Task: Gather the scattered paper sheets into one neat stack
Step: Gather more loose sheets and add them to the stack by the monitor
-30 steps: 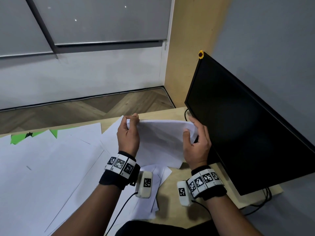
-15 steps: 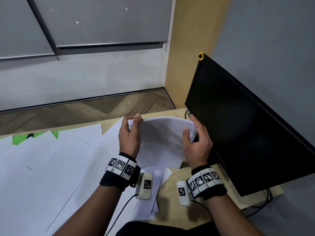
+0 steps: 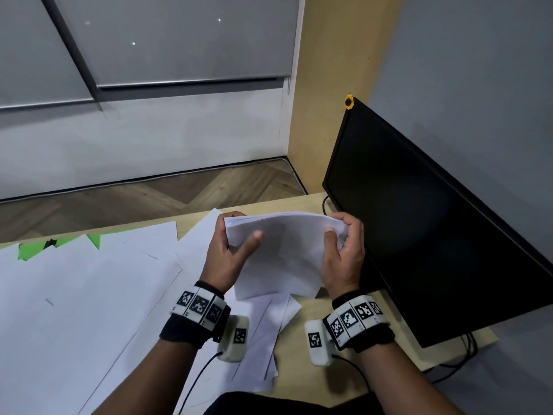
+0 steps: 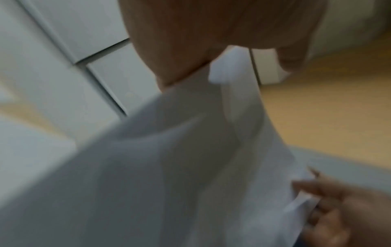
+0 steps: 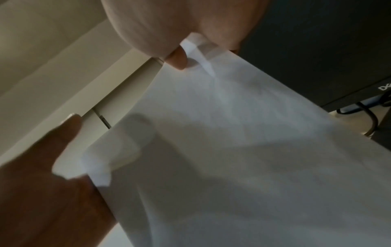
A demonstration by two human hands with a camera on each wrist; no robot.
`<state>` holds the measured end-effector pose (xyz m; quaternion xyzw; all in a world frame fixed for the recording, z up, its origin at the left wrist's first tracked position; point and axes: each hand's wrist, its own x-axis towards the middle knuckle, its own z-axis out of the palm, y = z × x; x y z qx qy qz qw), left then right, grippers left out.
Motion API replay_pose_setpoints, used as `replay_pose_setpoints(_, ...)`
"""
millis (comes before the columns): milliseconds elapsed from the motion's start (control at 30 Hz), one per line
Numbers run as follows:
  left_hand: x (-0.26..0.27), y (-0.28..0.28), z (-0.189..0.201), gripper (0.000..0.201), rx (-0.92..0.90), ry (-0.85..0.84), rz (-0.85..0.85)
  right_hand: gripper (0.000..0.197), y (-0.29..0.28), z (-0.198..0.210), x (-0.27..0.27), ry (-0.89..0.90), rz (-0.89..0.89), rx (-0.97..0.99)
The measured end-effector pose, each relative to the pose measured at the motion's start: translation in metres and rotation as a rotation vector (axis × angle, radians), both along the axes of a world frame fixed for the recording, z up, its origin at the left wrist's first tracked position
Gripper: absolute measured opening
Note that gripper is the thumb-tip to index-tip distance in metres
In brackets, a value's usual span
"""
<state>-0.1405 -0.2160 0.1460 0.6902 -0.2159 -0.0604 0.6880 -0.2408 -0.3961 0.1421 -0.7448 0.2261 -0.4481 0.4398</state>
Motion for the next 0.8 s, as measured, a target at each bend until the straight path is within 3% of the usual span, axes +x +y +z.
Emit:
replay_pose_setpoints(167, 0.007, 0.012, -0.015, 0.04, 0.075, -0.003, -0.05, 0.029, 0.002, 0.004, -0.001, -0.031, 0.023, 0.059)
replay_pose_setpoints(267, 0.009, 0.006, -0.018, 0.032, 0.06, 0.135, -0.064, 0.054, -0.002, 0.001, -0.001, -0.076, 0.08, 0.205)
replay_pose_setpoints(333, 0.007, 0.0, -0.018, 0.025, 0.068, 0.275, -0.044, 0.059, -0.011, -0.003, 0.001, -0.028, 0.139, 0.347)
replay_pose_setpoints(400, 0.007, -0.006, -0.017, 0.02, 0.079, 0.359, -0.018, 0.04, -0.016, -0.006, 0.003, 0.094, 0.194, 0.517)
replay_pose_setpoints(467, 0.008, -0.012, -0.014, 0.016, 0.084, 0.385, 0.022, 0.015, -0.019, -0.005, 0.005, 0.209, 0.202, 0.534)
replay_pose_setpoints(600, 0.008, -0.021, 0.003, 0.012, 0.027, 0.384, 0.145, 0.019, -0.018, 0.006, 0.01, 0.163, 0.164, 0.499)
replay_pose_setpoints(800, 0.008, -0.019, 0.024, 0.014, -0.045, 0.302, 0.139, 0.021, -0.013, 0.017, 0.004, 0.018, 0.139, 0.488)
